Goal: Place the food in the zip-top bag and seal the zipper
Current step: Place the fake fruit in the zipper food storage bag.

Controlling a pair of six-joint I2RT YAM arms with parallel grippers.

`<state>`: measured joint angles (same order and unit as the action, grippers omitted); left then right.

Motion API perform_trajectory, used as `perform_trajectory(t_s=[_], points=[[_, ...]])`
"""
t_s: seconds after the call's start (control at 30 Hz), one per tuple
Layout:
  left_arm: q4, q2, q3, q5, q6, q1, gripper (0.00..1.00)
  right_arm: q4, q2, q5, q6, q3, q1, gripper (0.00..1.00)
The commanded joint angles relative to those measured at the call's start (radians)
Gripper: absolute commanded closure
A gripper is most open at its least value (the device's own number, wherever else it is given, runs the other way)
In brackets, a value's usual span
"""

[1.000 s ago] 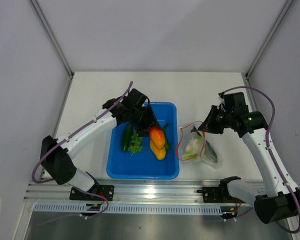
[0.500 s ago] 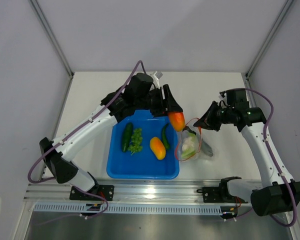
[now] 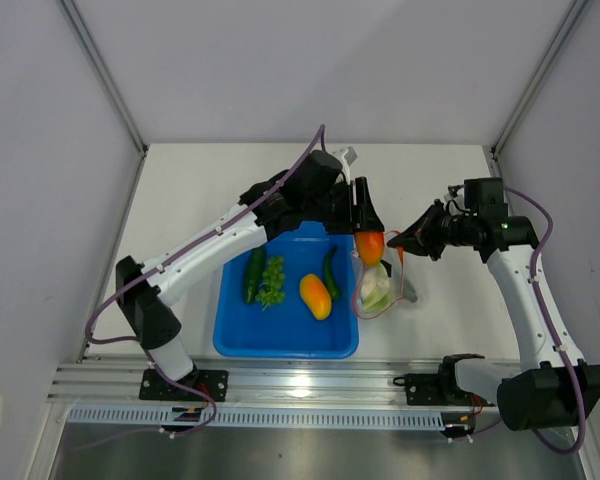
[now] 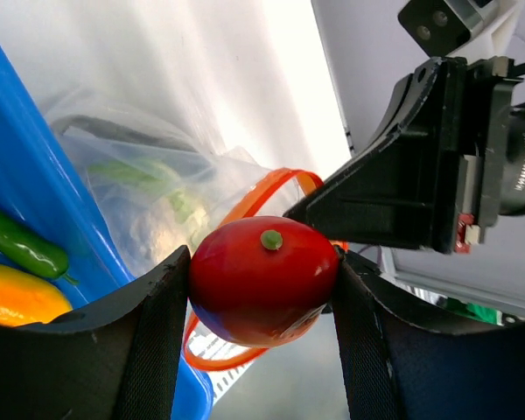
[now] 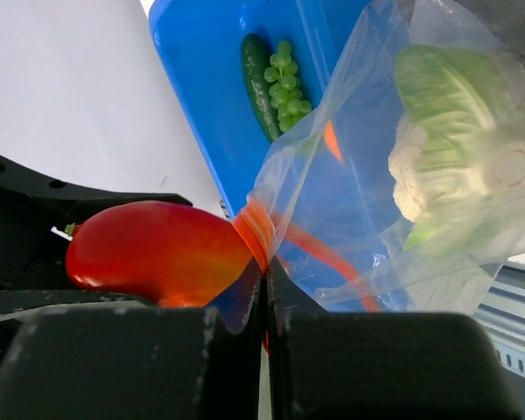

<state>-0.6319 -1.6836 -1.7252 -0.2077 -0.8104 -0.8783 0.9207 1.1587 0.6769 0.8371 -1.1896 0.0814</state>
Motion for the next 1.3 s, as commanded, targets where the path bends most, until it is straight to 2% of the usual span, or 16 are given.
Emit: perform_trajectory(t_s=[0.0,0.37,0.5,0.63,0.67,0.7,1.17,1.27], points=[[-0.024,-0.027,-0.082,0.079,0.05,-0.034,1.0,-0.031,-0.027,0.067,0.042,-0.008,-0.009,1.0],[-0.048,-0.08,-0.102,0.125,0.042,-0.068,0.99,-0.049,-0.014,0.099,0.094,-0.008,-0.043,1.0],[-0.04,-0.082,-0.083,0.122,0.036,-0.07,0.88,-0.072,-0.008,0.119,0.118,0.002,-0.046,1.0],[-0.023,-0.082,-0.056,0.099,0.03,-0.07,0.42,-0.079,-0.007,0.125,0.125,0.002,-0.052,1.0],[-0.014,-0.076,-0.047,0.1,0.033,-0.07,0.1,-0.079,-0.007,0.124,0.122,0.001,-0.055,1.0],[-0.006,-0.067,-0.034,0.105,0.034,-0.07,0.01,-0.079,-0.007,0.122,0.119,0.001,-0.057,1.0],[-0.022,0.064,0.091,0.13,0.086,-0.054,0.0,-0.1,-0.022,0.13,0.117,0.031,-0.068,1.0],[-0.04,0.071,0.125,0.103,0.102,-0.051,0.05,-0.1,-0.022,0.133,0.112,0.035,-0.068,1.0]])
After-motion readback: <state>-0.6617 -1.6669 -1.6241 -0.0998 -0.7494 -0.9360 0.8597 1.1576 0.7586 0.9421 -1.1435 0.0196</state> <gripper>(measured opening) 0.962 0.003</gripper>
